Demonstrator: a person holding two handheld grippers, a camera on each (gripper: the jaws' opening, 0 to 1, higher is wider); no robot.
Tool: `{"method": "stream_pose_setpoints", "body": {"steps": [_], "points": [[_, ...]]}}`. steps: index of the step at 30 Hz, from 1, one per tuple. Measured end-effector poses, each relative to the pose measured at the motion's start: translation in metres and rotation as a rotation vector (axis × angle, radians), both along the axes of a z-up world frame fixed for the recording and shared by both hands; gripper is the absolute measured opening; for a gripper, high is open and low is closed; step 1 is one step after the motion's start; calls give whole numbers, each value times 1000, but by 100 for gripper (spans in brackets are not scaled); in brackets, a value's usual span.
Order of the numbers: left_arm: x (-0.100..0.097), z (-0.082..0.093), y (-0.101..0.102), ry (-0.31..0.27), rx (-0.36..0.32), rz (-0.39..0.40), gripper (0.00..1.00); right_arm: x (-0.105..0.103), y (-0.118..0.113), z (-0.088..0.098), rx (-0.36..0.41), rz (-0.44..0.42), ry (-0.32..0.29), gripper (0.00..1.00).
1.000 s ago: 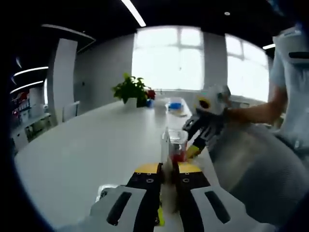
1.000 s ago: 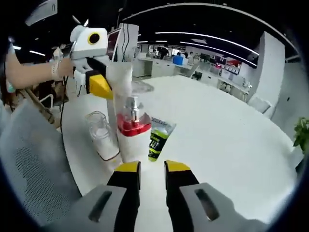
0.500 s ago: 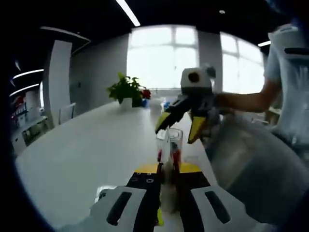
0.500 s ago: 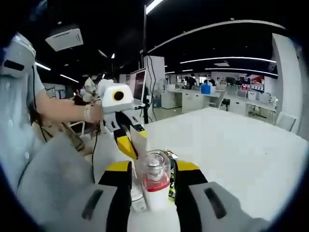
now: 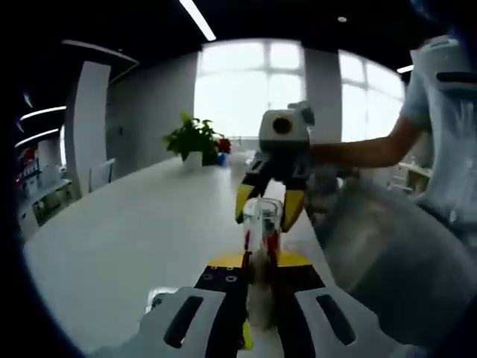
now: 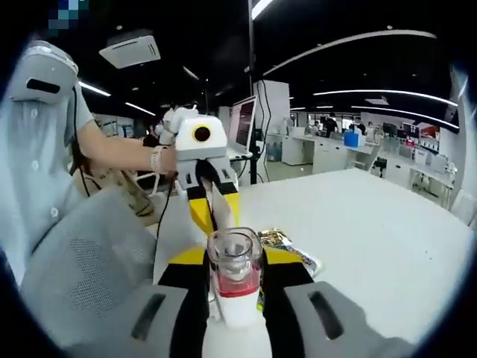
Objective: Arrange the skincare products in the storage area until every visible bottle or jar stands upright without overlapping.
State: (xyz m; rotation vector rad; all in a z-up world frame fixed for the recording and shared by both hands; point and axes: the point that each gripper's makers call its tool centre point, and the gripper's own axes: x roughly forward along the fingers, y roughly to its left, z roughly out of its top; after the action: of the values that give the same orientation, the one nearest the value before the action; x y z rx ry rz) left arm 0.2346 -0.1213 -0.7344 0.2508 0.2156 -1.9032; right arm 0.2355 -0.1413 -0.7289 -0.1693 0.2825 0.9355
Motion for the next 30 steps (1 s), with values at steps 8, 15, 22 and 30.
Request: {"method": "stream_pose_setpoints", "body": {"steps": [8,15,22,30], "points": [[4,-1,-2,-11,-6,-3,9,-2,-1,0,5,45,9,28],[1,2,-4,-25,-24,1,17,-5,-14,-6,-37,-62,30,38],[9,-6,18,-72,50,81,31,-23,-25,-40,-174,-230,93,47],[-9,-66,66,-70,290,146,23,-54,-10,-86,-262,-298,246,33]]}}
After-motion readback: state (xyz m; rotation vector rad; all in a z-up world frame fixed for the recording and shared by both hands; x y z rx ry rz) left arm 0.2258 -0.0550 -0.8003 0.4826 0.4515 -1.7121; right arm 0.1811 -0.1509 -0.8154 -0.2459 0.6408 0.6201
